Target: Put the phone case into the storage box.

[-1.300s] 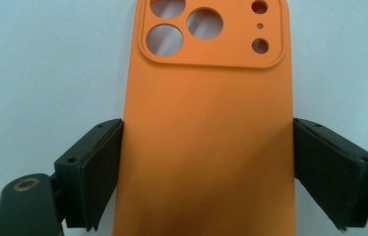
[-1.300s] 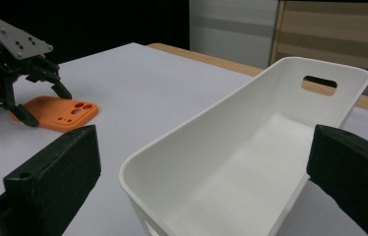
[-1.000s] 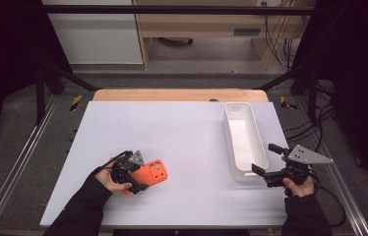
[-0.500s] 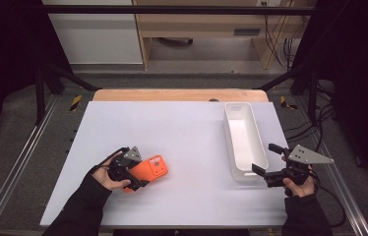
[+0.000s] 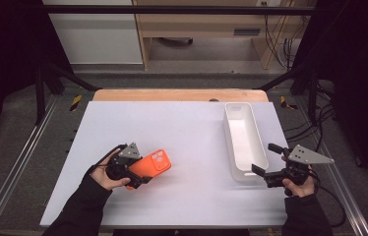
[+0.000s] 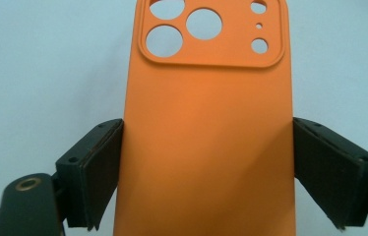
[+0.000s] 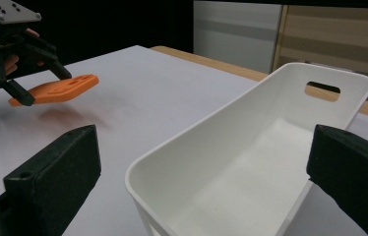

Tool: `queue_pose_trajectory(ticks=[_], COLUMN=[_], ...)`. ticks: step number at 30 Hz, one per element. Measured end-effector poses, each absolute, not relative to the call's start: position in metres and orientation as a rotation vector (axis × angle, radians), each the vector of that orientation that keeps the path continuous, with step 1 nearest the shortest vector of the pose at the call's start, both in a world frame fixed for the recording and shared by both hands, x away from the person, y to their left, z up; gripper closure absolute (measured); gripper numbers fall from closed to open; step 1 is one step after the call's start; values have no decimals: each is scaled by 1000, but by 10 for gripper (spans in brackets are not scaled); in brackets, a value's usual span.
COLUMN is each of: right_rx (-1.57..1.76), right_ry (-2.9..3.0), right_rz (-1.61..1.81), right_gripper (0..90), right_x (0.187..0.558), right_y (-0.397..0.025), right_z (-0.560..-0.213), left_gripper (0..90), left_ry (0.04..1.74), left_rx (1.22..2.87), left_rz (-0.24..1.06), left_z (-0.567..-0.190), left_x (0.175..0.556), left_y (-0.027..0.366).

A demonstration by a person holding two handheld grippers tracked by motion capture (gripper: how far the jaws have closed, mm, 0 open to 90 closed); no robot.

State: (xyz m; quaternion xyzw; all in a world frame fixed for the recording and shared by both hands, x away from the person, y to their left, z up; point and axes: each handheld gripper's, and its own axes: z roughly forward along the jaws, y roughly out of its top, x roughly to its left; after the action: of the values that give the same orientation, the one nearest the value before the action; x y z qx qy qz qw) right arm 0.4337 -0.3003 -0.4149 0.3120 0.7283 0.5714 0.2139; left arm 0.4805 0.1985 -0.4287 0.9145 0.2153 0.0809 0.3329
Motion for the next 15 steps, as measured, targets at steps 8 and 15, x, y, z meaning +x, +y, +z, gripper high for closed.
queue_pose_trajectory(ticks=[8, 15], right_rx=[843, 806], right_ry=[2037, 2059], right_rz=[1584, 1584], right_gripper=[4, 4], right_x=[433, 431], right_y=[-297, -291], right_z=[-412, -408], left_gripper=[153, 153], left_ry=[554, 533], left_rx=[2353, 2321], left_rz=[211, 216], left_z=[-421, -414], left_x=[476, 472], left_y=[195, 192])
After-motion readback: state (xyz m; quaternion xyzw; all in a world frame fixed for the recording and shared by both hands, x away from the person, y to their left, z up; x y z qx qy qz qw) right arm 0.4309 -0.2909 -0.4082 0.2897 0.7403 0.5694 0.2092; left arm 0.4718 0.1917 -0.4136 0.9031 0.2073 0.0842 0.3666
